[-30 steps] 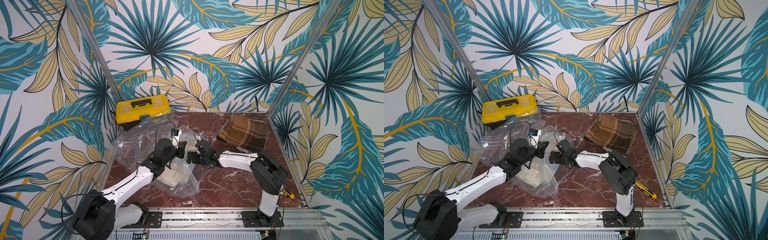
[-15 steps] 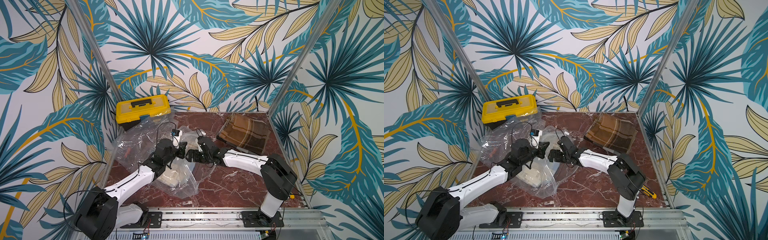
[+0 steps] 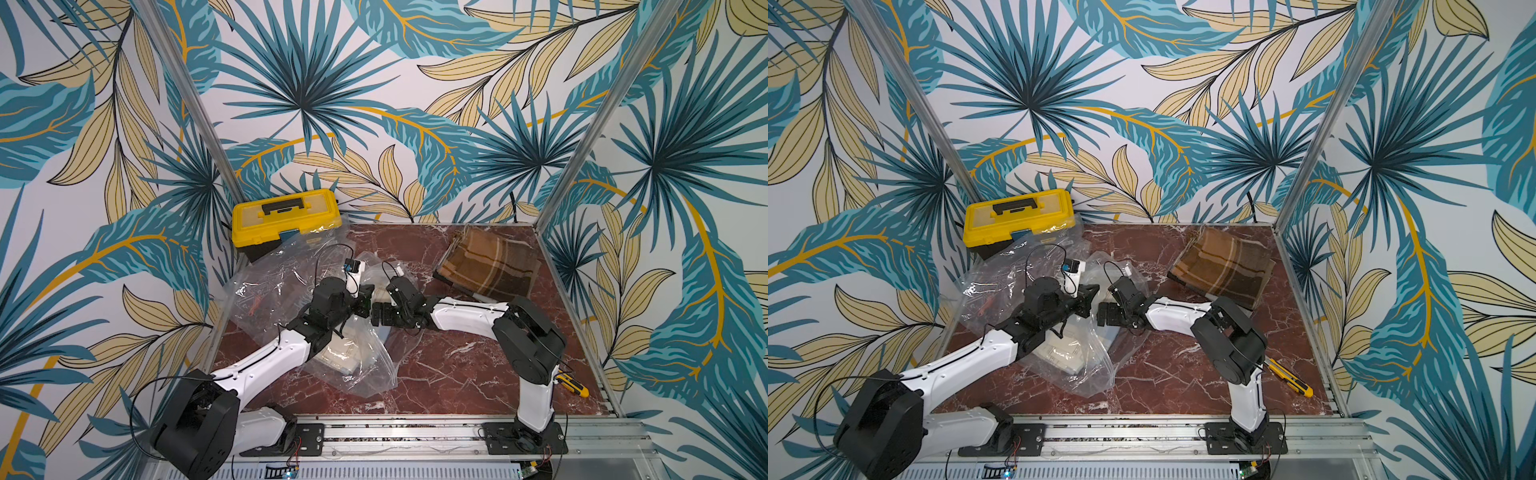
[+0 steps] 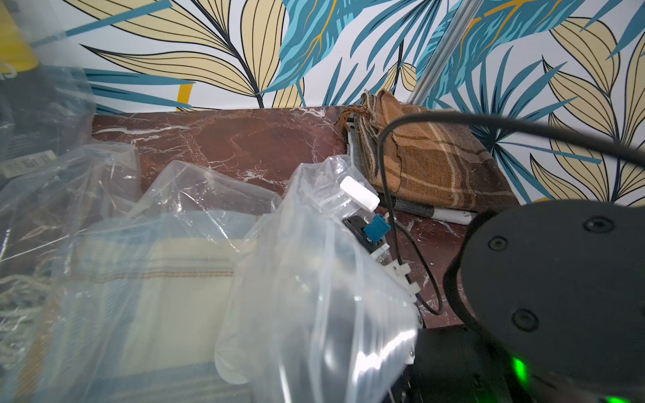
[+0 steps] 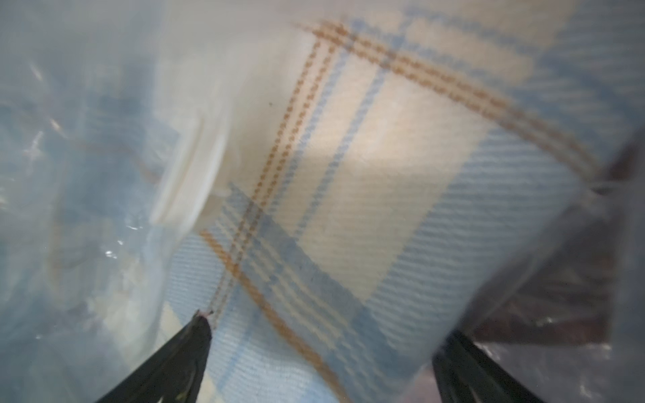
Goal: Take the blanket out of the vacuum bag
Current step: Take out the blanket from the vacuum bag.
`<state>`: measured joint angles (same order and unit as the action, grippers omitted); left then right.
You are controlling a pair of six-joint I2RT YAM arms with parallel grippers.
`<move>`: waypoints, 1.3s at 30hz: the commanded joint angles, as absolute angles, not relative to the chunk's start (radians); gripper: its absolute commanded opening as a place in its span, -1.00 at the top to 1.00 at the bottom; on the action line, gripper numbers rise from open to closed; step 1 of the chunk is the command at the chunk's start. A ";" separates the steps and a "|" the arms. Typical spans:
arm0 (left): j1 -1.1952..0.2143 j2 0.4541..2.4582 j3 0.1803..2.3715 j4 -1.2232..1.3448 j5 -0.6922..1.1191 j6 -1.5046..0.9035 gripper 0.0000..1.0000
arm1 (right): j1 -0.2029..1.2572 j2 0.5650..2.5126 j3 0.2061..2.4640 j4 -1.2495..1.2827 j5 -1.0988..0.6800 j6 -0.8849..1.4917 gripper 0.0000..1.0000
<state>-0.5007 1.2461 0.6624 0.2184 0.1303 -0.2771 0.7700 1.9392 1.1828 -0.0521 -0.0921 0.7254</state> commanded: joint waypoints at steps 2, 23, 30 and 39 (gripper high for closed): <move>-0.495 1.252 0.653 0.239 0.138 -0.273 1.00 | 0.748 1.999 1.097 0.207 -0.203 0.770 -0.98; -0.489 1.239 0.663 0.212 0.147 -0.272 1.00 | 0.743 2.071 1.084 0.485 -0.418 0.844 1.00; -0.485 1.270 0.669 0.205 0.048 -0.277 1.00 | 0.745 1.850 1.051 0.375 -0.380 0.816 1.00; -0.450 1.418 0.703 0.324 -0.025 -0.304 1.00 | 0.772 1.658 1.057 0.110 -0.293 0.874 1.00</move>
<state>-0.4622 1.3754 0.6735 0.2764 0.0166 -0.2996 0.7540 1.7138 1.0592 0.1913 -0.3283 0.8543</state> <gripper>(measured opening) 0.042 0.055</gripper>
